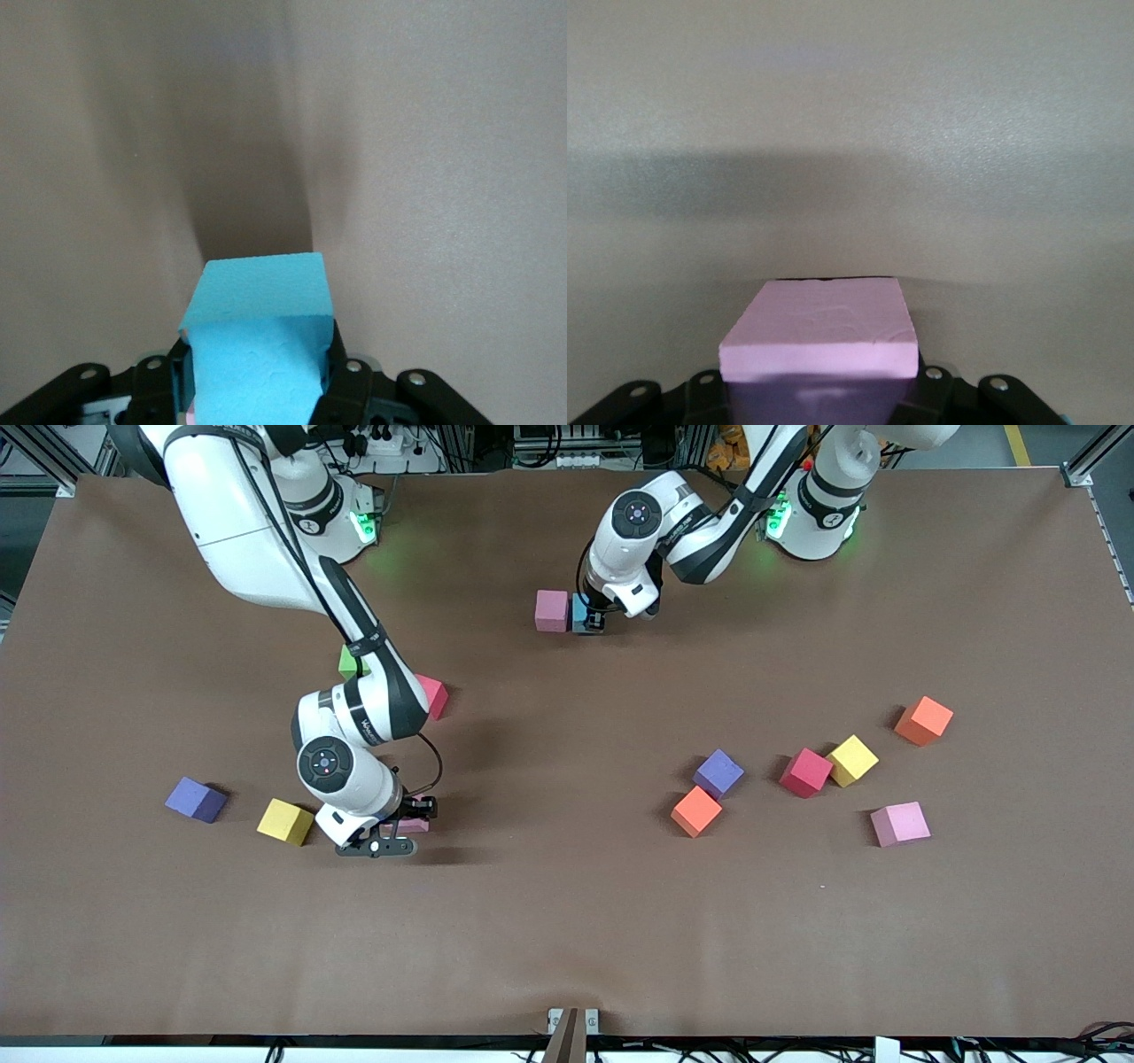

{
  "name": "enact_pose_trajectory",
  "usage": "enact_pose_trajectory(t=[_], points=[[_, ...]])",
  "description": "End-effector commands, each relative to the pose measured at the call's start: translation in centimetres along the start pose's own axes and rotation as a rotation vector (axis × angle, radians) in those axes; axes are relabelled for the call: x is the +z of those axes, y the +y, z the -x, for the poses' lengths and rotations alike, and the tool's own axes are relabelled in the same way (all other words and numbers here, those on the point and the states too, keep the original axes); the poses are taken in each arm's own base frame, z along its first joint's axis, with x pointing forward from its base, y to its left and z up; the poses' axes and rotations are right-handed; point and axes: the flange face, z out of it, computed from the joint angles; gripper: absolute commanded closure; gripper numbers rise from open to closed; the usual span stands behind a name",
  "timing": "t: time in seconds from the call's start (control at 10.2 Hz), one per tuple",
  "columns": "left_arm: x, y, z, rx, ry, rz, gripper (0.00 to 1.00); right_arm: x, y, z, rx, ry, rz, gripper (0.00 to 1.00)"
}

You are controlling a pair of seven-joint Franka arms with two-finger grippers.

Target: Form number 2 with 11 blocks

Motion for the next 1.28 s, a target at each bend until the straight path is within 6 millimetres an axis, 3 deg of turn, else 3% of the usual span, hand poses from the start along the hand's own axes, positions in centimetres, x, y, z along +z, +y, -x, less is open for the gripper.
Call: enact_pose_trajectory(t=[0.0,0.39,0.59,1.18], points=[[0.6,-1.1,0.2,0.056,0.016,0.020,0.92,-3.0,1.2,0.4,0.026,0.023,-0.017,0.48],[1.2,-0.9,0.5,0.059,-0.008,0.030,0.92,-6.1,2.0,0.8,0.025,0.050,-0.027,0.48],[2.1,-1.6,1.0,0.069,-0.008,0.020,0.92,-8.7,2.1,1.0,0.024,0.074,-0.034,0.47],[2.2,-1.4,0.9,0.067,-0.012,0.021,0.92,-13.6,2.5,4.4,0.091,0.107,-0.046,0.47]])
